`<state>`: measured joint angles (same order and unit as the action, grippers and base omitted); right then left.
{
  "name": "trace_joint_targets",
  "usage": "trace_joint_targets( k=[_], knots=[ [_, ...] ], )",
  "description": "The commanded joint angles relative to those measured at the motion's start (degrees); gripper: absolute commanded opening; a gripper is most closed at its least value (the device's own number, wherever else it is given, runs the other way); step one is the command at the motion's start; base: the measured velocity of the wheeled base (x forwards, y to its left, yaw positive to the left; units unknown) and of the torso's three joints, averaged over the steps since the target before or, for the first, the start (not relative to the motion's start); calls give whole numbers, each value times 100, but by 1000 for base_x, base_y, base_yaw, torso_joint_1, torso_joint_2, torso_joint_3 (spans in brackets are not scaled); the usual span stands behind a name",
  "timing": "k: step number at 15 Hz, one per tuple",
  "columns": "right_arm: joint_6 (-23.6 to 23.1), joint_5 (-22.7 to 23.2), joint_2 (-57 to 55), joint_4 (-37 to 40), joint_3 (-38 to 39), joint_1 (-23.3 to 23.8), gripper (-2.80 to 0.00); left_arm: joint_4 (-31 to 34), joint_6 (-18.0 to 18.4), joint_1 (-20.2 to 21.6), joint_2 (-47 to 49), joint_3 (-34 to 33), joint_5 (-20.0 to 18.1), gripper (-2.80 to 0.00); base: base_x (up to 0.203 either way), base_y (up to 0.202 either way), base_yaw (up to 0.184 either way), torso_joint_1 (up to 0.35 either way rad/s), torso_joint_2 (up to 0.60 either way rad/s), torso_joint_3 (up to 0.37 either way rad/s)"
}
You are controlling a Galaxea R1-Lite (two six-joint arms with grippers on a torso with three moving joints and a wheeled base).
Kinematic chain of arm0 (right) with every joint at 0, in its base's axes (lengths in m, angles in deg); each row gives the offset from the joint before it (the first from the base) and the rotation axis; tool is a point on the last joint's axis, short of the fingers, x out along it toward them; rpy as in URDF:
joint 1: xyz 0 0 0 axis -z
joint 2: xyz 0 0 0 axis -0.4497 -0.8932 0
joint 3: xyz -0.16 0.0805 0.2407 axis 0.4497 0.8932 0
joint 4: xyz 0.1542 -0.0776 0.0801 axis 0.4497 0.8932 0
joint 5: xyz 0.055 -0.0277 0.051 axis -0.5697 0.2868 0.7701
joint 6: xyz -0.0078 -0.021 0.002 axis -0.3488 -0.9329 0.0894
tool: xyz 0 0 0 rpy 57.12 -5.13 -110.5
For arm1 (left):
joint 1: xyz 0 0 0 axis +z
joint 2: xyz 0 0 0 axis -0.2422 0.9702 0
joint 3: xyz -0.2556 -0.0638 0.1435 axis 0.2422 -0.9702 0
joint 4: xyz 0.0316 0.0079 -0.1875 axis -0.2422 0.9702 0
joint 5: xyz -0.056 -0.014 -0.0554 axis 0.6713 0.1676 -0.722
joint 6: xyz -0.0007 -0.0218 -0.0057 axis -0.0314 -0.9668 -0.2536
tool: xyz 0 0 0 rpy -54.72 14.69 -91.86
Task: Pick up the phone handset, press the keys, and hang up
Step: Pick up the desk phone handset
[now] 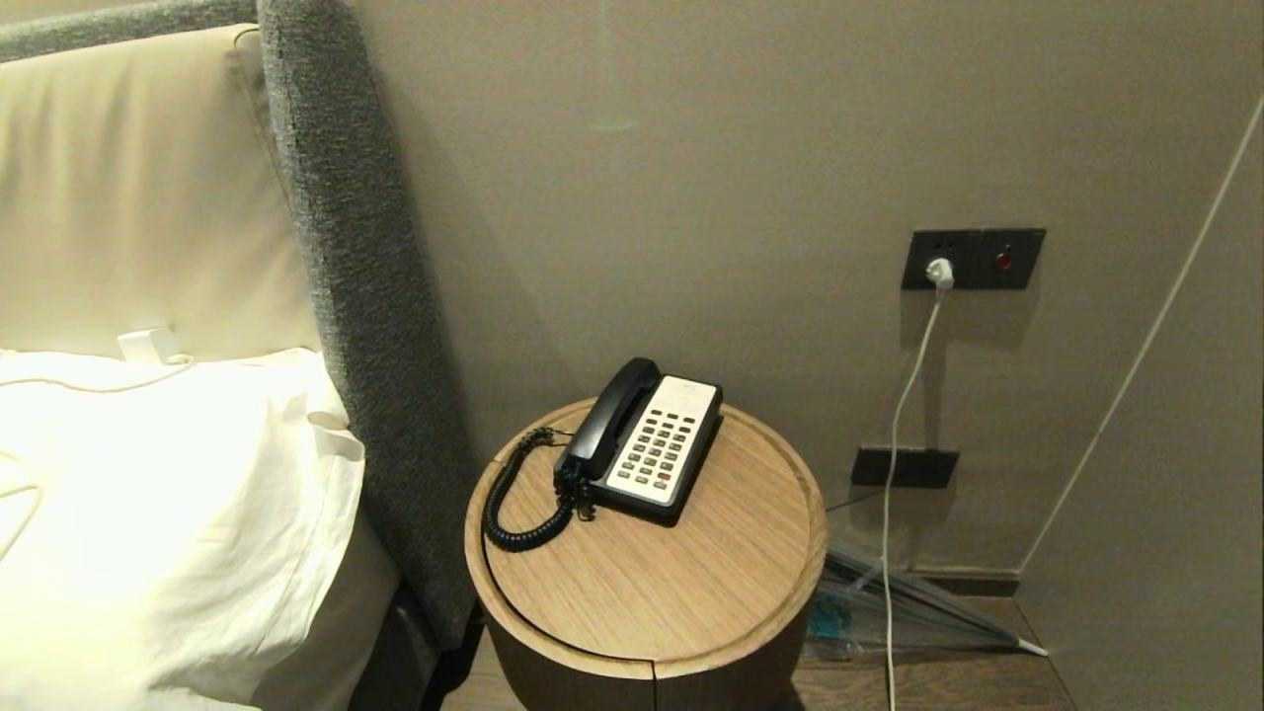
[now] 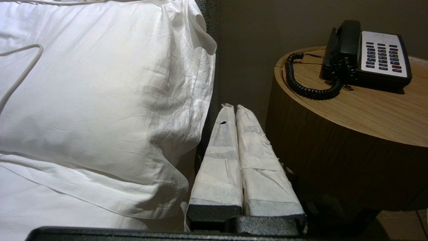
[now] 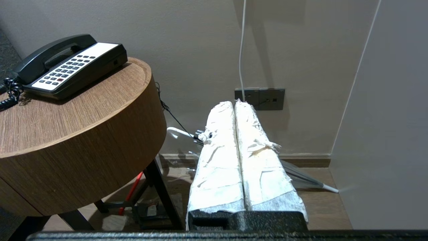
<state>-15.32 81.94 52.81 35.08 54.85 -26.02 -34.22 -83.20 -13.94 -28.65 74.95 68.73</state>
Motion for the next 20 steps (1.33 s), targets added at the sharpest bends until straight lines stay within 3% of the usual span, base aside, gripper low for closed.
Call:
trace_joint_targets(
  k=[1, 12, 20],
  knots=[
    [1, 0, -9, -3, 123, 0, -280, -5, 0, 1, -1, -62, 3, -280, 0, 0, 0, 0, 0, 0],
    [1, 0, -9, -3, 123, 0, -280, 5, 17, 1, -1, -62, 12, -280, 0, 0, 0, 0, 0, 0],
    [1, 0, -9, -3, 123, 0, -280, 13, -88, -7, -1, -53, -6, -280, 0, 0, 0, 3, 3, -162]
  ],
)
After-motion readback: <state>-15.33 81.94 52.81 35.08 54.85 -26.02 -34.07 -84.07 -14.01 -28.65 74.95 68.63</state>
